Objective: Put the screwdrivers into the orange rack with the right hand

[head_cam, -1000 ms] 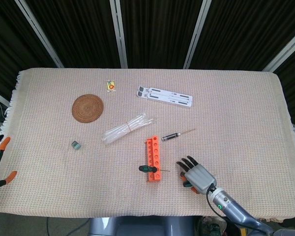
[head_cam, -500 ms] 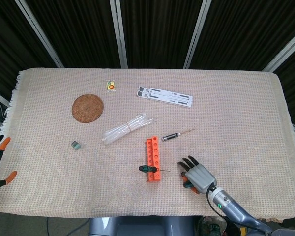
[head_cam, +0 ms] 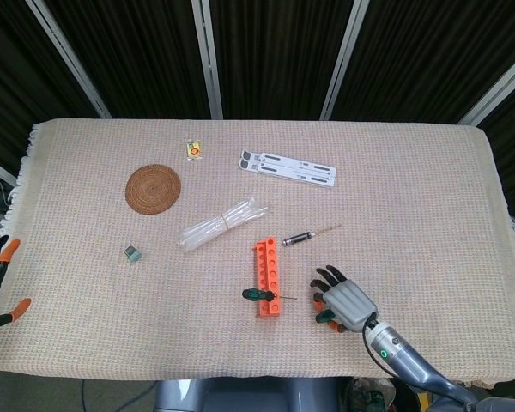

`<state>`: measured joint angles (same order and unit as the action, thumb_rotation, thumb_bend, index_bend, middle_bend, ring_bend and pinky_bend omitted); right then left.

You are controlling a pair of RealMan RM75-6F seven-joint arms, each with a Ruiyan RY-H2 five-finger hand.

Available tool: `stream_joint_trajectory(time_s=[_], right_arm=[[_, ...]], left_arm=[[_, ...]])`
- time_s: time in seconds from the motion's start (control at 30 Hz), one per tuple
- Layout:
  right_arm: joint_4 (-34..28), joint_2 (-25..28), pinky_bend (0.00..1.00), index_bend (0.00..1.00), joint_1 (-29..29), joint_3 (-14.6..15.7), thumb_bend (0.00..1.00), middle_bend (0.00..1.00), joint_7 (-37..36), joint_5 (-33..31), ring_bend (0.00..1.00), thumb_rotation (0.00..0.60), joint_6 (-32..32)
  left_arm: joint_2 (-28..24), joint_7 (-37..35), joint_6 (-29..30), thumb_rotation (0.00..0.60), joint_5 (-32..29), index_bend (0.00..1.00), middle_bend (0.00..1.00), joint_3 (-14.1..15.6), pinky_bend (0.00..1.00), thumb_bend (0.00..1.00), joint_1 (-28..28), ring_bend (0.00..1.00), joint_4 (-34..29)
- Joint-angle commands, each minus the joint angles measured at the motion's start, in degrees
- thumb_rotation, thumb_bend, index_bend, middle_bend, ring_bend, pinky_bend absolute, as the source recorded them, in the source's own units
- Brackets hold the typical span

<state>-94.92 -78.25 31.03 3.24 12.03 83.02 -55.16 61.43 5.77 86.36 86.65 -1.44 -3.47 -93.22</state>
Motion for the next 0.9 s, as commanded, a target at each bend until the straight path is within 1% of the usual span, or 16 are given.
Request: stream_joint_trajectory(time_s=[0.03,0.2,0.23,0.27,0.33,0.4,0.67,0.73,0.9], right_arm=[[-5.61,5.12,0.00,0.61,1.64,-4.46,0.32,0.20,-13.34,-1.29,0.00,0.600,0.89],[-8.70,8.80,0.00,0.62,3.16,-9.08,0.34,0.21,-31.45,-3.96,0.00,0.600,3.77],[-9.40,9.70,0.00,0.62,3.53,-10.77,0.34,0.21,-38.04,-4.95,0.00,0.600,4.78],[-9.61,10.27,0.00,0.62,3.79,-11.76,0.35,0.21,-42.51,-5.13,0.00,0.600,5.51],[-10.14,11.49,0.00,0.62,4.23,-14.12,0.35,0.21,-53.84,-5.45,0.00,0.600,7.23],[-9.93,12.39,0.00,0.62,4.64,-15.18,0.35,0.21,-60.77,-4.37,0.00,0.600,8.49],[-8.83,13.48,0.00,0.63,5.78,-18.66,0.35,0.21,-82.90,-1.14,0.00,0.600,9.22],[-8.56,13.45,0.00,0.63,6.07,-19.11,0.35,0.21,-86.37,-0.56,0.00,0.600,9.10],[-7.51,12.79,0.00,0.63,6.86,-19.15,0.35,0.21,-89.80,0.70,0.00,0.600,8.62]], left_arm=[[-0.05,0.00,0.10,0.600,0.05,0.00,0.00,0.03,0.00,0.20,0.05,0.00,-0.10],[-0.10,0.10,0.19,0.600,0.04,0.00,0.00,0.18,0.00,0.20,0.23,0.00,-0.39],[-0.13,0.13,0.15,0.600,0.06,0.00,0.00,0.23,0.00,0.20,0.24,0.00,-0.48],[-0.15,0.19,0.14,0.600,0.12,0.00,0.00,0.29,0.00,0.20,0.26,0.00,-0.55],[-0.28,0.36,0.10,0.600,0.26,0.00,0.00,0.40,0.00,0.20,0.27,0.00,-0.82],[-0.37,0.52,0.14,0.600,0.34,0.00,0.00,0.42,0.00,0.20,0.27,0.00,-1.04],[-0.65,1.30,0.12,0.600,0.80,0.00,0.00,0.58,0.00,0.20,0.19,0.00,-2.03],[-0.67,1.53,0.32,0.600,0.86,0.00,0.00,0.54,0.00,0.20,0.25,0.00,-2.14],[-0.83,1.76,0.25,0.600,0.86,0.00,0.00,0.67,0.00,0.20,0.32,0.00,-2.44]])
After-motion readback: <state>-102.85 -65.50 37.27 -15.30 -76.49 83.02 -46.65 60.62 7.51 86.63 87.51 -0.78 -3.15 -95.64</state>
